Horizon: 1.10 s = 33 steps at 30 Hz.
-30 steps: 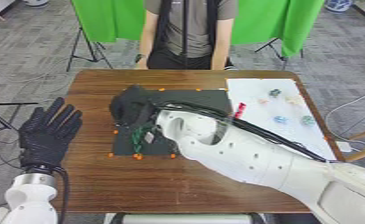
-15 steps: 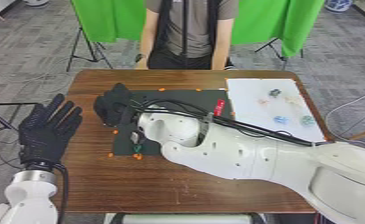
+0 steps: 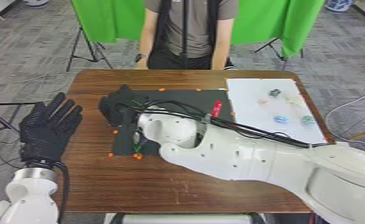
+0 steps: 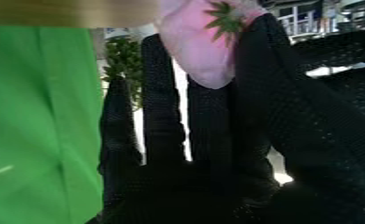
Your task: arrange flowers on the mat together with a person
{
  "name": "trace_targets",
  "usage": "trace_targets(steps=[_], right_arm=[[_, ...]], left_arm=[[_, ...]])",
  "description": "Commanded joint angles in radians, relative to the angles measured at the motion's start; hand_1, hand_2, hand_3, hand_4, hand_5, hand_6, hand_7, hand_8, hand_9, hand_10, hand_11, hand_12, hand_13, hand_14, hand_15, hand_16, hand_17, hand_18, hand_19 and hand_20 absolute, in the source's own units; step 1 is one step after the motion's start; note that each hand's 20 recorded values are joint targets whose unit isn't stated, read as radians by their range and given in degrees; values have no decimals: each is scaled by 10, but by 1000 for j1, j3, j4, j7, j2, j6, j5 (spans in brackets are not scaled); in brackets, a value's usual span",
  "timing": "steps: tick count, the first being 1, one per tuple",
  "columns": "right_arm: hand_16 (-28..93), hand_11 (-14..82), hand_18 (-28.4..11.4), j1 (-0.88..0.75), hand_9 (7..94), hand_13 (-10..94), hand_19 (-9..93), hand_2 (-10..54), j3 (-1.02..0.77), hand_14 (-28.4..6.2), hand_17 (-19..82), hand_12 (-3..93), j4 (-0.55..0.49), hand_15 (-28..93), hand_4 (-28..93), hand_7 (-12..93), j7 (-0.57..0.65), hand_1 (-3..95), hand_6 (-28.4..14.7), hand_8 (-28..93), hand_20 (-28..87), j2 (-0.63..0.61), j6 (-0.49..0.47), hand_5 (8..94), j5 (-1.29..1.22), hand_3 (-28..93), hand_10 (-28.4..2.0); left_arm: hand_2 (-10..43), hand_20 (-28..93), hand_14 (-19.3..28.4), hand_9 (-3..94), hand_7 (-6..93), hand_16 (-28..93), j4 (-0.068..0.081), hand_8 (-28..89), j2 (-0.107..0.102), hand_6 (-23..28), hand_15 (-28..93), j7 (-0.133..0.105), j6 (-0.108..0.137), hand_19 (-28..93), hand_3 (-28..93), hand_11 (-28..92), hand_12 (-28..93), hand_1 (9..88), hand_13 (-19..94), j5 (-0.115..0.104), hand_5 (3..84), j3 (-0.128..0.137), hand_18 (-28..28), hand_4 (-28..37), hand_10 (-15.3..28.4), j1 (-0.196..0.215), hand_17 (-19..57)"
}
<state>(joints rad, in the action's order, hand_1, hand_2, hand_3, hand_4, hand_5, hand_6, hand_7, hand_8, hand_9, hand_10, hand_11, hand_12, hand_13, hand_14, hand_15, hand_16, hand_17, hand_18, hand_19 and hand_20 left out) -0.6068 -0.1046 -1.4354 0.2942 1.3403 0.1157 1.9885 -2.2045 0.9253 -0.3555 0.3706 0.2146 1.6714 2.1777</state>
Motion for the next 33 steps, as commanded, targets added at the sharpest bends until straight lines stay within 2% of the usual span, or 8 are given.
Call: trace_targets(steps=[1, 6, 8, 10, 15, 23, 28, 33], right_arm=[[252, 110, -147, -18, 717, 475, 426, -95, -5, -67, 115, 314, 12, 286, -283, 478, 24, 535, 61, -87, 76, 2, -37, 592, 7, 700, -37], [242, 161, -150, -36, 672, 464, 435, -95, -27, -71, 108, 246, 9, 285, -283, 418, 20, 513, 63, -92, 64, -2, -68, 579, 30, 727, -49], [240, 181, -152, -60, 661, 462, 437, -95, -65, -72, 105, 214, 7, 284, -283, 401, -6, 508, 65, -90, 60, -2, -131, 577, 84, 735, -50], [239, 185, -152, -59, 655, 458, 432, -95, -65, -73, 102, 201, 1, 279, -283, 380, 6, 503, 68, -97, 55, -5, -137, 577, 79, 747, -52], [239, 179, -153, -76, 639, 451, 430, -95, -88, -75, 95, 181, -2, 261, -283, 327, 2, 487, 71, -147, 48, -6, -173, 576, 116, 788, -52], [241, 173, -160, -186, 616, 441, 434, -95, -238, -82, 83, 178, -35, 256, -283, 315, -40, 474, 62, -187, 46, -12, -225, 561, 166, 798, -63], [239, 166, -162, -252, 601, 437, 440, -95, -364, -88, 77, 177, -118, 259, -283, 303, -69, 458, 51, -185, 44, -60, -237, 547, 156, 796, -70], [234, 157, -166, -319, 580, 434, 451, -95, -475, -93, 79, 174, -253, 263, -283, 285, -83, 447, 42, -176, 45, -179, -176, 531, 91, 795, -76]], left_arm=[[175, 91, 152, 340, 109, -82, 2, -94, 0, 80, 302, -1, 27, 331, 754, 191, 59, 241, 238, -19, 425, 3, 122, -283, 149, 13, -58], [174, 91, 152, 341, 110, -84, 5, -95, 4, 82, 305, 1, 22, 334, 755, 193, 58, 241, 240, -23, 427, 4, 123, -283, 150, 14, -59], [174, 91, 152, 341, 109, -85, 5, -94, 4, 82, 307, 5, 25, 335, 754, 193, 58, 241, 240, -20, 427, 3, 123, -283, 150, 17, -59], [174, 91, 152, 342, 109, -85, 7, -94, 2, 82, 308, 16, 0, 336, 754, 194, 58, 241, 240, -30, 428, 9, 123, -283, 151, 23, -59], [173, 92, 155, 345, 111, -85, 8, -94, 6, 82, 311, 12, -1, 340, 754, 195, 58, 240, 243, -43, 429, 12, 124, -283, 150, 28, -61], [168, 90, 157, 346, 110, -86, 0, -95, 26, 82, 312, 0, -16, 339, 755, 193, 57, 239, 243, -34, 429, 26, 125, -283, 151, 57, -61], [165, 89, 155, 342, 109, -86, -4, -94, 39, 79, 305, 2, -17, 334, 754, 188, 58, 237, 241, -32, 424, 42, 124, -283, 151, 76, -60], [164, 89, 153, 338, 107, -84, -9, -94, 49, 77, 301, 5, -26, 332, 752, 186, 58, 234, 240, -27, 421, 56, 124, -283, 148, 87, -59]])
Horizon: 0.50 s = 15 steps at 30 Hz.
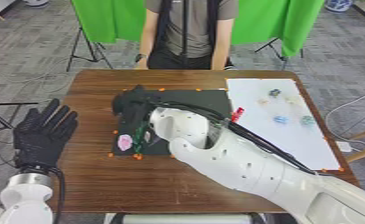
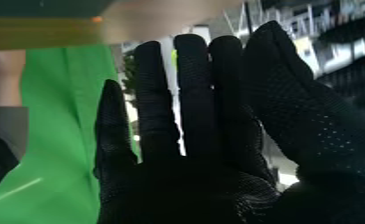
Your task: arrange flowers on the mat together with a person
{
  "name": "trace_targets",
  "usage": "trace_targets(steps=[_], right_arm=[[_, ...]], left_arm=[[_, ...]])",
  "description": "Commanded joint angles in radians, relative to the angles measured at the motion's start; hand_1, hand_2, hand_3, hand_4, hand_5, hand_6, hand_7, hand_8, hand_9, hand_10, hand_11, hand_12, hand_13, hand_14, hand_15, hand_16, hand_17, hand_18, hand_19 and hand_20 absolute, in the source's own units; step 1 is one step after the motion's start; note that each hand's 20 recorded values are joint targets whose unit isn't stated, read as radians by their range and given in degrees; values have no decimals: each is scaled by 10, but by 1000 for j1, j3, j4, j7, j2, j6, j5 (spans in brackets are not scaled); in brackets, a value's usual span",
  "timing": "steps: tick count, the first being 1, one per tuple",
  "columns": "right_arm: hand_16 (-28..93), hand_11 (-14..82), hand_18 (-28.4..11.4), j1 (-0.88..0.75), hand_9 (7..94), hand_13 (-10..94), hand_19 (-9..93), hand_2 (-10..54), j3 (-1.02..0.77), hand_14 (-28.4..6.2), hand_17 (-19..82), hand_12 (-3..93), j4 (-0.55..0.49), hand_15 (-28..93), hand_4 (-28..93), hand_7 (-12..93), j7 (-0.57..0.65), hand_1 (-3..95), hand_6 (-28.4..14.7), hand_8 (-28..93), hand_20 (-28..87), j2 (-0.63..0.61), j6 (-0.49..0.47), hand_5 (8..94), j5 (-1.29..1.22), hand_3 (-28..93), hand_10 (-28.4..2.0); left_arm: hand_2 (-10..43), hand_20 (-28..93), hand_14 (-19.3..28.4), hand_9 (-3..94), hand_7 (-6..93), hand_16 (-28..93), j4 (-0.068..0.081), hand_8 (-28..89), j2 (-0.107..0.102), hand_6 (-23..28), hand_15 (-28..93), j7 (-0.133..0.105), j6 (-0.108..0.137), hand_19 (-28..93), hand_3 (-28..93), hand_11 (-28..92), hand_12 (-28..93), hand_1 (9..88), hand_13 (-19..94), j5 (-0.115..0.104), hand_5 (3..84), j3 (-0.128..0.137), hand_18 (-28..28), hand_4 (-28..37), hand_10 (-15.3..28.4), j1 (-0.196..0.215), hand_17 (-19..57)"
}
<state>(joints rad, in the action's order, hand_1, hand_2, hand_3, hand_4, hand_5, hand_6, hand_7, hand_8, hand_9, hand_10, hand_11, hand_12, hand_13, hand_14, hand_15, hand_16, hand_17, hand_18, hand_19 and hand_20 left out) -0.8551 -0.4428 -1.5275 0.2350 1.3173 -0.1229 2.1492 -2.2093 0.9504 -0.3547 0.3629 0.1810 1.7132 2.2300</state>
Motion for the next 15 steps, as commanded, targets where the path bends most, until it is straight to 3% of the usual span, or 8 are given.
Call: trace_targets(steps=[1, 13, 15], right_arm=[[234, 154, -166, -92, 573, 432, 452, -95, -167, -95, 80, 174, -188, 264, -283, 280, -25, 445, 39, -174, 46, -181, 69, 525, -85, 794, -79], [211, 124, -165, -479, 524, 407, 458, -82, -562, -114, 100, 165, -466, 258, -277, 232, -32, 401, 14, -146, 56, -447, 183, 488, -338, 793, -104], [209, 120, -164, -550, 518, 404, 457, -79, -624, -115, 102, 165, -478, 255, -275, 229, -66, 396, 11, -143, 57, -466, 257, 484, -503, 793, -104]], left_arm=[[164, 89, 153, 337, 106, -84, -4, -94, 26, 77, 301, 4, -19, 331, 751, 186, 58, 232, 240, 10, 420, 17, 123, -283, 147, 37, -59], [161, 89, 136, 364, 104, -86, 0, -95, 39, 68, 277, -10, -39, 322, 751, 177, 56, 229, 250, 11, 437, 38, 122, -283, 136, 55, -56], [161, 90, 134, 366, 104, -87, -1, -95, 38, 68, 272, -10, -41, 322, 750, 176, 56, 229, 251, 13, 437, 41, 122, -283, 136, 55, -56]])
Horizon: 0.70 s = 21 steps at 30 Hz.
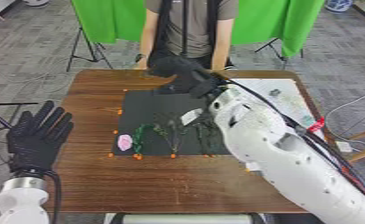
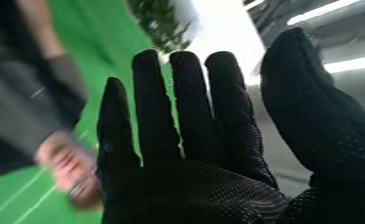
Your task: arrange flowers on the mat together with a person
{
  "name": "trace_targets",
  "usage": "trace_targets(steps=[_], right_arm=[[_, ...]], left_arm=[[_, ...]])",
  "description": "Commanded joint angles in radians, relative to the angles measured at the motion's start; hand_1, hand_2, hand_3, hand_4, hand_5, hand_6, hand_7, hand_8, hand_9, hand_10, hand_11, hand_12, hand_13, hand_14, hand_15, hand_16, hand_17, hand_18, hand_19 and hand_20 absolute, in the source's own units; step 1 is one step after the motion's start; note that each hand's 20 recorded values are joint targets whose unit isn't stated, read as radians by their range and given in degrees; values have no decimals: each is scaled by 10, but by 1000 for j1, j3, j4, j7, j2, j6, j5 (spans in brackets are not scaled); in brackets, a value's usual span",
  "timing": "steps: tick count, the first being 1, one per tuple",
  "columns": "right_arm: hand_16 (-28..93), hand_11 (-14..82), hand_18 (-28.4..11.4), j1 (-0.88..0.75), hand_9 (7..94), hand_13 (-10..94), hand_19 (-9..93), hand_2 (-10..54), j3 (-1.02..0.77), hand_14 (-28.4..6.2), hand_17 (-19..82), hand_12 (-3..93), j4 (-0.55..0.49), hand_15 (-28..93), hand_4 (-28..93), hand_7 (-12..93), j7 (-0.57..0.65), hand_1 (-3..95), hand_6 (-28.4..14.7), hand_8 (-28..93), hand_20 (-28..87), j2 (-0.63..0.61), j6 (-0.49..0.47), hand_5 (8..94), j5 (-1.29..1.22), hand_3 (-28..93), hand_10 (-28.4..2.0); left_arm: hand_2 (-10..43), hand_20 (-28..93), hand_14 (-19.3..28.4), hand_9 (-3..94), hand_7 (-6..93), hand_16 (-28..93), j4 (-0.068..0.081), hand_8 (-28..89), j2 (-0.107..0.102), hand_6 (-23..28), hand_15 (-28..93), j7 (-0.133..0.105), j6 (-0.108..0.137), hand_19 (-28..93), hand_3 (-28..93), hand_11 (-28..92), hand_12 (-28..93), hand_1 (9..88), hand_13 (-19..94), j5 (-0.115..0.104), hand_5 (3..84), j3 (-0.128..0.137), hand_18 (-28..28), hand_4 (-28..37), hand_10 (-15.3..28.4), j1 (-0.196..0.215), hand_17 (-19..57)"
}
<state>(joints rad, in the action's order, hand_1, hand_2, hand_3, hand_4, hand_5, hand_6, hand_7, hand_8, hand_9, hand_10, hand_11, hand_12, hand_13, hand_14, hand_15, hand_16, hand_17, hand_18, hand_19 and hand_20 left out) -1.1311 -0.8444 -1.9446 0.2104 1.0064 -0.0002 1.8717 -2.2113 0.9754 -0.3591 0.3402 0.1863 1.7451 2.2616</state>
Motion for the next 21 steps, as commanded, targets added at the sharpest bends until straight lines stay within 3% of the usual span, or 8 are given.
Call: trace_targets(steps=[1, 3, 7, 11, 16, 17, 19, 21], right_arm=[[209, 121, -164, -306, 521, 409, 456, -77, -259, -114, 106, 165, -63, 255, -274, 231, -73, 396, 10, -142, 57, -156, 147, 489, -337, 792, -106], [208, 128, -163, -389, 534, 417, 453, -75, -363, -113, 114, 166, -79, 256, -271, 235, -107, 398, 10, -141, 57, -151, 119, 503, -498, 793, -105], [202, 128, -157, -551, 535, 421, 433, -84, -567, -112, 122, 161, -101, 252, -262, 235, -155, 397, 9, -144, 58, -153, 55, 506, -816, 794, -103], [198, 122, -150, -639, 531, 421, 408, -94, -675, -109, 122, 159, -96, 239, -261, 231, -179, 404, 11, -145, 63, -162, 61, 503, -886, 787, -102], [204, 103, -150, -732, 509, 401, 388, -71, -762, -118, 114, 159, -107, 210, -248, 206, -224, 350, 3, -135, 68, -145, 72, 493, -980, 773, -108], [206, 98, -151, -750, 505, 394, 384, -44, -779, -123, 111, 160, -106, 202, -240, 192, -243, 320, -3, -130, 70, -134, 60, 491, -1010, 768, -113], [210, 82, -152, -763, 489, 375, 368, -22, -787, -130, 107, 161, -96, 180, -231, 171, -282, 292, -11, -115, 72, -114, 48, 484, -1043, 758, -127], [211, 73, -151, -781, 469, 347, 352, -20, -788, -134, 102, 164, -99, 145, -224, 161, -325, 278, -16, -108, 75, -93, 77, 475, -1057, 756, -131]], left_arm=[[161, 90, 134, 366, 103, -87, -2, -95, 16, 68, 270, -6, -18, 321, 751, 175, 56, 229, 252, 9, 437, 14, 122, -283, 136, 32, -55], [161, 90, 133, 366, 103, -87, -2, -95, 15, 69, 267, -5, -16, 321, 751, 175, 56, 228, 253, 6, 437, 14, 122, -283, 136, 27, -55], [160, 90, 125, 370, 101, -90, -1, -93, 16, 72, 257, -5, -37, 321, 752, 178, 56, 229, 257, -11, 437, 15, 121, -283, 140, 29, -53], [160, 89, 121, 372, 100, -91, -5, -93, 24, 74, 250, -24, -39, 319, 753, 178, 55, 229, 259, -34, 438, 30, 119, -283, 141, 42, -51], [157, 88, 120, 365, 95, -91, 7, -92, 36, 72, 245, -9, -75, 317, 752, 172, 53, 230, 256, 19, 428, 57, 118, -283, 139, 32, -50], [156, 88, 120, 360, 94, -91, 12, -92, 39, 72, 244, -8, -71, 317, 752, 169, 53, 230, 254, 20, 424, 56, 118, -283, 139, 24, -50], [155, 87, 119, 354, 94, -90, 13, -90, 46, 73, 240, -17, -76, 315, 751, 168, 54, 229, 249, 0, 417, 63, 117, -283, 140, 26, -51], [155, 86, 119, 348, 96, -90, 18, -88, 48, 73, 237, -18, -81, 312, 750, 164, 54, 229, 248, 3, 414, 65, 116, -283, 142, 19, -51]])
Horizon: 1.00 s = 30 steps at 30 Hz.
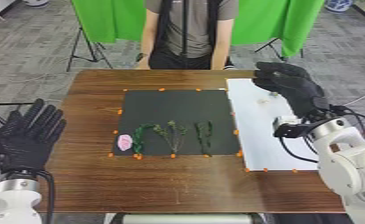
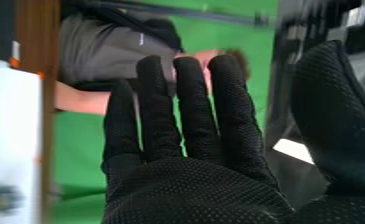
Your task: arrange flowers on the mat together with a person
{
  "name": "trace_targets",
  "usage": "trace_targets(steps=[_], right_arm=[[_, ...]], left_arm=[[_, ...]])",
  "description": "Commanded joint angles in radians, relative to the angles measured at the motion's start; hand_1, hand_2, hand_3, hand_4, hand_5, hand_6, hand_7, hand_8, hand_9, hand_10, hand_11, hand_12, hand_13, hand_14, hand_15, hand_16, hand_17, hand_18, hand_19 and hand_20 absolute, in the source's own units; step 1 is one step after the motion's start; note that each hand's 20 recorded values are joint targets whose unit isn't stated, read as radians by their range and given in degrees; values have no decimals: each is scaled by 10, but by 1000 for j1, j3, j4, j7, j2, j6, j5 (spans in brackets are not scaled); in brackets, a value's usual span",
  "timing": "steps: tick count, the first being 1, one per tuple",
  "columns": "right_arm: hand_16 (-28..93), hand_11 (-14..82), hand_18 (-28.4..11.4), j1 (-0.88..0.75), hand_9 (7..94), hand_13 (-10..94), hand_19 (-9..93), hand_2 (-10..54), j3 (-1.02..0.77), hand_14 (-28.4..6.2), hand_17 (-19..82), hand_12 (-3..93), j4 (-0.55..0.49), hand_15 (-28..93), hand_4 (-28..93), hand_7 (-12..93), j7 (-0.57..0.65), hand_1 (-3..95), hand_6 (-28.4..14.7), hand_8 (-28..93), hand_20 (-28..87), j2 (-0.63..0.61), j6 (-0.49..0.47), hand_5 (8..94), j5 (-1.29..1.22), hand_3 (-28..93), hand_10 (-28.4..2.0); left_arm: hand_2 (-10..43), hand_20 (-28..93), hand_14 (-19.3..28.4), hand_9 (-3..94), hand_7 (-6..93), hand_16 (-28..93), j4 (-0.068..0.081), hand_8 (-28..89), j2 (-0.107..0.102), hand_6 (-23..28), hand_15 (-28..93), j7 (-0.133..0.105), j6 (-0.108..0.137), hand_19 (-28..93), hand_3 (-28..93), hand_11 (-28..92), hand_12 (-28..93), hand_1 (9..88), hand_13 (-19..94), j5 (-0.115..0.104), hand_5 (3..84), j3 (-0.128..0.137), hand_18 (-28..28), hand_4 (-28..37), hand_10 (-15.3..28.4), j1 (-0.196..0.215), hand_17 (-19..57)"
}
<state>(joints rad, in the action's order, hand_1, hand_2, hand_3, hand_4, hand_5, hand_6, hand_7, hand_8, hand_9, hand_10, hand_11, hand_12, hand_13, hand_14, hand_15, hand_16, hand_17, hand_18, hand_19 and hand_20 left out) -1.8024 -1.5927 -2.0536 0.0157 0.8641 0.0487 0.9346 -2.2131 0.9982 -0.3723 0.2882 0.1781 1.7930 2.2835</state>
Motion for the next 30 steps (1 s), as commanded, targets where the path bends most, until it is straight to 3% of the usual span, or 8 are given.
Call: trace_targets(steps=[1, 5, 11, 14, 15, 21, 25, 30], right_arm=[[214, 66, -150, -119, 458, 336, 341, -25, -49, -134, 100, 164, 8, 130, -221, 158, -136, 271, -17, -105, 76, 64, 23, 472, -124, 759, -132], [229, 54, -147, -155, 438, 318, 316, -40, -81, -137, 98, 168, 0, 101, -216, 151, -146, 261, -17, -100, 83, 77, 18, 461, -136, 763, -131], [253, 54, -149, -192, 437, 321, 309, -44, -119, -139, 96, 172, -14, 87, -215, 151, -137, 263, -16, -96, 104, 83, 20, 461, -141, 761, -130], [257, 54, -150, -198, 440, 322, 312, -47, -125, -139, 96, 172, -18, 85, -216, 154, -136, 265, -16, -98, 108, 87, 19, 463, -135, 763, -130], [259, 54, -150, -199, 440, 323, 312, -47, -126, -139, 96, 172, -19, 84, -216, 155, -133, 266, -16, -99, 109, 87, 17, 463, -131, 762, -130], [265, 47, -152, -219, 403, 307, 322, -48, -156, -140, 90, 177, -26, 79, -216, 135, -104, 268, -34, -91, 112, 99, -19, 395, -50, 764, -129], [267, 44, -153, -261, 394, 301, 323, -49, -174, -142, 86, 179, -37, 75, -217, 126, -120, 274, -37, -84, 109, 100, -17, 386, -54, 761, -128], [269, 46, -153, -255, 399, 307, 328, -53, -161, -141, 87, 181, -35, 78, -219, 124, -128, 283, -37, -81, 108, 90, -8, 379, -57, 761, -126]], left_arm=[[154, 85, 119, 347, 97, -89, 19, -87, 24, 73, 235, -4, -25, 309, 751, 163, 56, 229, 247, 16, 413, 16, 116, -283, 142, -4, -50], [153, 86, 120, 348, 100, -85, 19, -86, 29, 76, 234, -11, -39, 306, 750, 163, 59, 229, 247, -37, 416, 5, 116, -283, 143, -14, -50], [114, 88, 120, 350, 100, -83, 21, -86, 28, 78, 236, -16, -40, 305, 747, 165, 61, 257, 248, -63, 419, -4, 115, -283, 144, -26, -49], [111, 89, 121, 351, 101, -83, 23, -86, 30, 79, 237, -45, -94, 305, 746, 167, 61, 261, 250, -196, 421, -7, 116, -283, 144, -35, -49], [111, 89, 121, 352, 101, -84, 26, -86, 29, 79, 237, -50, -102, 305, 744, 167, 61, 262, 251, -215, 422, -10, 116, -283, 144, -36, -49], [116, 91, 122, 358, 102, -85, 25, -88, 29, 79, 240, -45, -89, 310, 740, 167, 59, 263, 256, -212, 424, -12, 117, -283, 145, -40, -47], [134, 91, 124, 364, 104, -85, 30, -88, 21, 80, 243, -55, -83, 313, 741, 170, 61, 253, 262, -299, 427, -23, 116, -283, 146, -62, -46], [149, 93, 125, 369, 106, -86, 29, -90, 19, 81, 248, -46, -84, 319, 743, 174, 62, 246, 267, -287, 431, -19, 117, -283, 148, -61, -45]])
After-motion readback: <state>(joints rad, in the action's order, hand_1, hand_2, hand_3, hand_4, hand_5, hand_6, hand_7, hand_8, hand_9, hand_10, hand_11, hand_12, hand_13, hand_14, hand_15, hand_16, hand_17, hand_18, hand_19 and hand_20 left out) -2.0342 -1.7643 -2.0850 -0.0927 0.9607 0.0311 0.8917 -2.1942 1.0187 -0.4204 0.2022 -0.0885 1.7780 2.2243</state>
